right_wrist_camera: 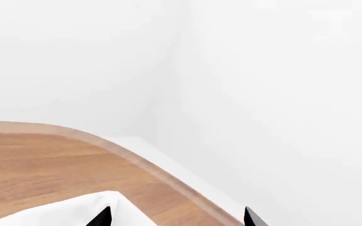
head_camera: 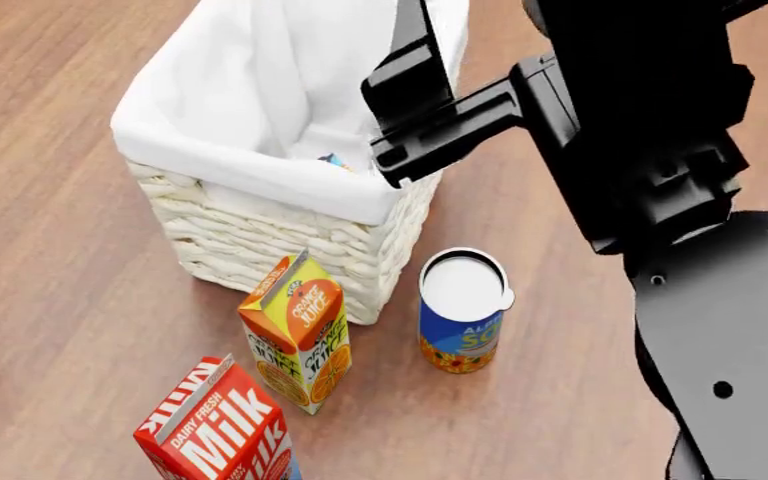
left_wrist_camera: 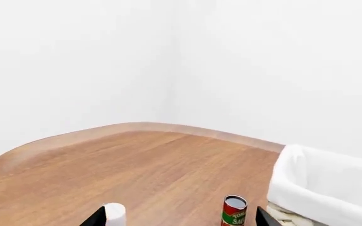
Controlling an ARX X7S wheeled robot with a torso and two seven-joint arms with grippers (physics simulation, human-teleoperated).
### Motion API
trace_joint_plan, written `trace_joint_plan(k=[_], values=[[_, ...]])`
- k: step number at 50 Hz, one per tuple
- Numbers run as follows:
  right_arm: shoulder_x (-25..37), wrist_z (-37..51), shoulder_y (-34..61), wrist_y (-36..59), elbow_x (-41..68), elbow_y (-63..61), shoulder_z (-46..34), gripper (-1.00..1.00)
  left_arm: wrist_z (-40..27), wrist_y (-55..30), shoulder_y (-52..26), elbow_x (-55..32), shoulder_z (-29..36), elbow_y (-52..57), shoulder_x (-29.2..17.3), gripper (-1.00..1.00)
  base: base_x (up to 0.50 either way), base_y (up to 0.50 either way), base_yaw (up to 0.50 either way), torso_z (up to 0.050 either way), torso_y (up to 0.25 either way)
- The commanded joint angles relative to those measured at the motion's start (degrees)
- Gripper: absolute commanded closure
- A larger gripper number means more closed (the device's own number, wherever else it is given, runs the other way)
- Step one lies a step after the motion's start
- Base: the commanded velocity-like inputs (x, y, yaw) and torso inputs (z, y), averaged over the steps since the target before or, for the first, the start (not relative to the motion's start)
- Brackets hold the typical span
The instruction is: Pick up the butter and put it in the basket.
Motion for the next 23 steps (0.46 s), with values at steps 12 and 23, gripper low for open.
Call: trace_joint_plan(k=[12, 23], values=[[15.67, 26.81, -13.13, 3.70, 20.60, -29.53, 4.53, -1.00, 3.27, 2.66, 3.59, -5.47, -8.02, 7.32, -0.06, -1.00, 0.00, 0.00, 0.00, 0.000, 0.000], [38.27, 60.71, 13.34, -27.69, 23.10, -29.55, -54.46, -1.00, 3.51, 6.18, 6.68, -10.66, -13.99, 11.48, -0.71, -1.00, 0.00, 0.00, 0.00, 0.000, 0.000]])
